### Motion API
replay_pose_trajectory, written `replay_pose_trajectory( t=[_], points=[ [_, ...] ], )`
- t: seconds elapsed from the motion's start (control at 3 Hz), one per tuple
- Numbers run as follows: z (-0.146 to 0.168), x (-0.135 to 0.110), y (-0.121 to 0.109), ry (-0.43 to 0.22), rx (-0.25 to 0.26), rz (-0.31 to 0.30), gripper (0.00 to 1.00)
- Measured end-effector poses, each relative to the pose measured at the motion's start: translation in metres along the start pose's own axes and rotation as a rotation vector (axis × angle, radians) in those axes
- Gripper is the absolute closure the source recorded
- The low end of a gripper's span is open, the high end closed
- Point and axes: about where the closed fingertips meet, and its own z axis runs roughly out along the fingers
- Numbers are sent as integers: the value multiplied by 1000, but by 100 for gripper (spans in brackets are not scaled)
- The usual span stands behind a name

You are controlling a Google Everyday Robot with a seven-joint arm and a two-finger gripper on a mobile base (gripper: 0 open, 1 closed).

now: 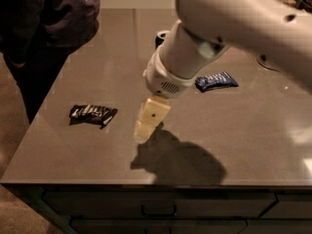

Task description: Pick rxbar chocolate

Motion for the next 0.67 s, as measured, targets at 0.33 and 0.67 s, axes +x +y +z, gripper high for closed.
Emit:
replay_pose_trajectory(
  t=[0.33,0.67],
  points=[
    [48,-40,9,-24,-44,-34,0],
    [82,-66,5,-36,-62,-43,0]
  ],
)
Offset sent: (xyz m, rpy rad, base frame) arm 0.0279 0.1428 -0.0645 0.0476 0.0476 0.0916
